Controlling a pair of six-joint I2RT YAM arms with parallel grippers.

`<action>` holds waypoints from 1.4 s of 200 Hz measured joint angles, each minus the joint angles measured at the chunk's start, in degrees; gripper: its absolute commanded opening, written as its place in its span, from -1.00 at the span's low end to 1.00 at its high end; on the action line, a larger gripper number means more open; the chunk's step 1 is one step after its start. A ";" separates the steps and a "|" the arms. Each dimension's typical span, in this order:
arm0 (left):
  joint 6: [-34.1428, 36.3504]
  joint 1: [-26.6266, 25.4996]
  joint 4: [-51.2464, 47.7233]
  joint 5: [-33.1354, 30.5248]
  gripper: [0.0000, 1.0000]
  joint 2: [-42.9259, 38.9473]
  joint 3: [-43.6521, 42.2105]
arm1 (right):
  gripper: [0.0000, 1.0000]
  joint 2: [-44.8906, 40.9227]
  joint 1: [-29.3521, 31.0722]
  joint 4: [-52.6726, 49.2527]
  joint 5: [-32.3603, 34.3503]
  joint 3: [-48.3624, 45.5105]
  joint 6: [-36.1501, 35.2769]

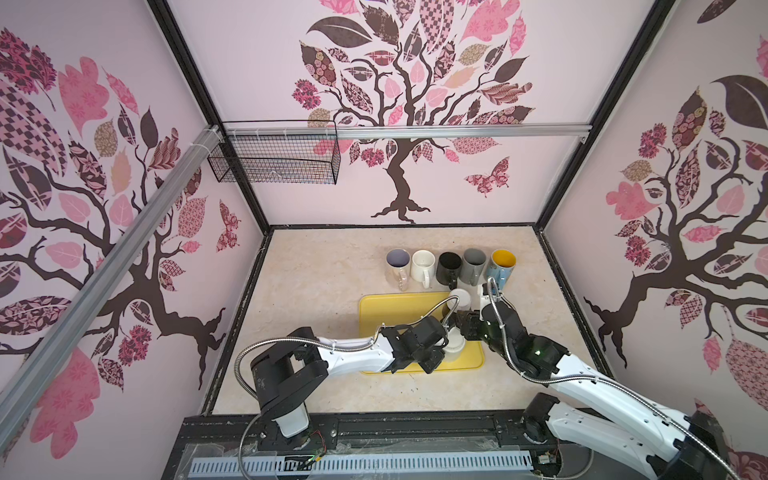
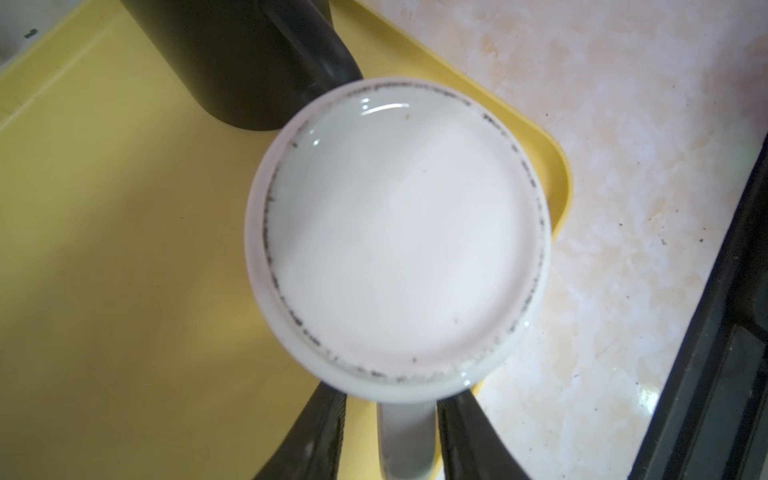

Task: Turn the mug right side up
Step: 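Lower the left gripper onto the upside-down white mug while the right gripper hovers, then close the left gripper on the white mug and lift it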

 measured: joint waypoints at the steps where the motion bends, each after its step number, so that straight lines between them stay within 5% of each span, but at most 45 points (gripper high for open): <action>1: 0.02 0.00 0.00 0.00 -0.28 0.04 0.00 | 0.14 -0.04 0.00 0.02 0.00 -0.04 0.00; 196: -0.13 0.15 0.28 -4.61 -0.80 -0.31 0.04 | 0.14 -4.61 0.00 2.14 -1.22 -3.10 0.37; 280: -0.26 0.46 -5.20 -11.08 -0.92 -16.52 -2.58 | 0.18 -8.68 -0.04 4.57 -2.71 -6.71 2.58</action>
